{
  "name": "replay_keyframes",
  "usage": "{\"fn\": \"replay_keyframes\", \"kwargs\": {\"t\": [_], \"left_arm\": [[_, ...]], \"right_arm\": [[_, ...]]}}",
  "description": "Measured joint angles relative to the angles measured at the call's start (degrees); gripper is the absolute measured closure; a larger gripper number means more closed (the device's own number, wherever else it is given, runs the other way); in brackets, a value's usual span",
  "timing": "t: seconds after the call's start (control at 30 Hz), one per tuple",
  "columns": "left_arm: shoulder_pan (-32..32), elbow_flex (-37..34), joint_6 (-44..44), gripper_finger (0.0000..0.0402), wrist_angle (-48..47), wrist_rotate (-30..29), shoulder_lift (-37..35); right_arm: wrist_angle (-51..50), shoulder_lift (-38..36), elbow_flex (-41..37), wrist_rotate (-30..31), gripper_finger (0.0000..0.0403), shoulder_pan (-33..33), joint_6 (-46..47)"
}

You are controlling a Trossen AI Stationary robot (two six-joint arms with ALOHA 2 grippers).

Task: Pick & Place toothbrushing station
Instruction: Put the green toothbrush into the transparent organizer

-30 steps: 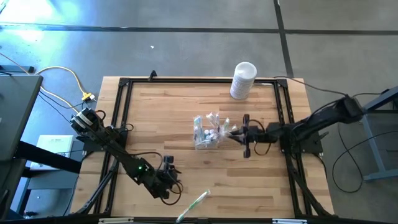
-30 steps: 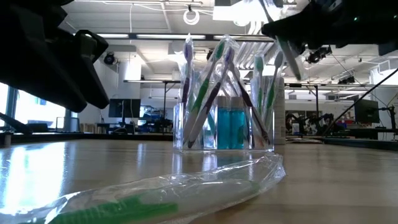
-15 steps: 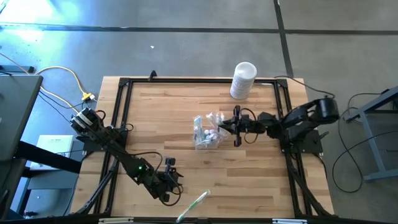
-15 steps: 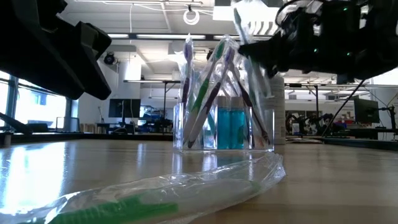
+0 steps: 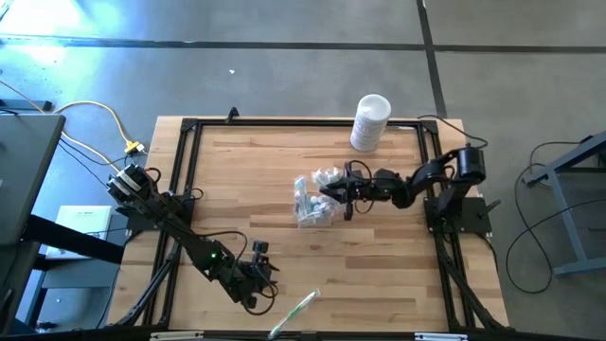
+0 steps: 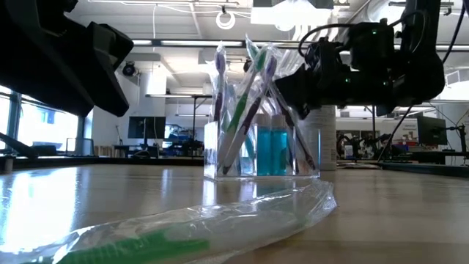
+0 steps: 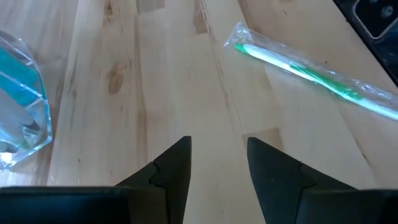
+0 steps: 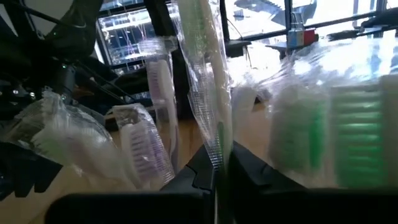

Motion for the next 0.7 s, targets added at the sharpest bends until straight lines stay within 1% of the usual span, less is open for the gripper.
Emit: {"fn": "replay_keyframes", "kwargs": {"t": [0.23,0.37,0.47,0.6,0.7], "left_arm": [[0.0,0.0,0.02,0.0252,-0.04,0.78,0.0],[0.0,0.0,0.02,0.0252,-0.17,0.78,0.0],[0.0,0.0,0.41,0.0252,-0.42,0.78,0.0],[0.0,0.0,1.09,0.0252,-0.43,0.78,0.0],[0.0,0.0,1.54,0.0252,-0.44,0.75,0.0]], "right_arm": [[-0.05,0.0,-1.98,4.8,0.0388,3.07,0.53],[0.63,-0.2,-5.12,10.55,0.0388,4.96,0.89],[1.09,-1.25,-7.26,13.37,0.0388,5.93,1.0],[1.11,-3.77,-9.89,15.19,0.0387,7.5,1.0],[0.97,-4.8,-11.15,15.19,0.0387,8.47,0.98]]}}
